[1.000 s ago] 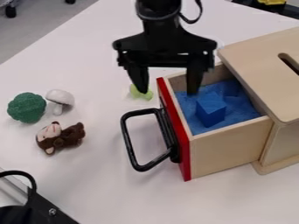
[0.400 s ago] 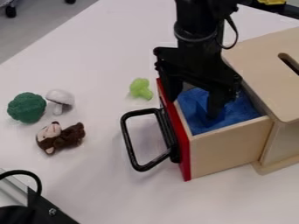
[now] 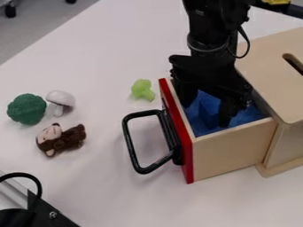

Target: Take blue cube out of the drawer

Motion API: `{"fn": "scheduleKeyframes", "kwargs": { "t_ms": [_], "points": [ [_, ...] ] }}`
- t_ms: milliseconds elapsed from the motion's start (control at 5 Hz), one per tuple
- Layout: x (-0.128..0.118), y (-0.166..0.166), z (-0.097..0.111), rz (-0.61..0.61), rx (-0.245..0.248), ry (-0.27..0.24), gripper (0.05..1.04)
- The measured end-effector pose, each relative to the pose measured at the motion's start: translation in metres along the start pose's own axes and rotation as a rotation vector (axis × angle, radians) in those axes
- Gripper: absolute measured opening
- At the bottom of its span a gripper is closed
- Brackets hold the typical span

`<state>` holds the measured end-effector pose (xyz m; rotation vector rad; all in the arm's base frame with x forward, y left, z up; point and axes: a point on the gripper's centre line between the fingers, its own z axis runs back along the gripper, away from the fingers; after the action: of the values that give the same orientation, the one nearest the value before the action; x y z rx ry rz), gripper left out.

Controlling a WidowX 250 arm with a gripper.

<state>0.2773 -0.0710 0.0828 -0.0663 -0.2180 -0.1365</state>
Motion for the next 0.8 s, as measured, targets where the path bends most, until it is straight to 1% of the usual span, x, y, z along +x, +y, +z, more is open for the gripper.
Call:
{"fn": "scheduleKeyframes", "kwargs": {
  "t_ms": [200, 400, 600, 800],
  "points": [
    [0.008, 0.002, -0.011, -0.013, 0.003, 0.003, 0.999],
    [0.008, 0.003, -0.023, -0.018, 0.009, 0.022, 0.956],
    [0.008, 0.004, -0.024, -0.016, 0.017, 0.02, 0.693],
    [0.008, 0.002, -0.024, -0.018, 0.023, 0.02, 0.601]
  ]
}}
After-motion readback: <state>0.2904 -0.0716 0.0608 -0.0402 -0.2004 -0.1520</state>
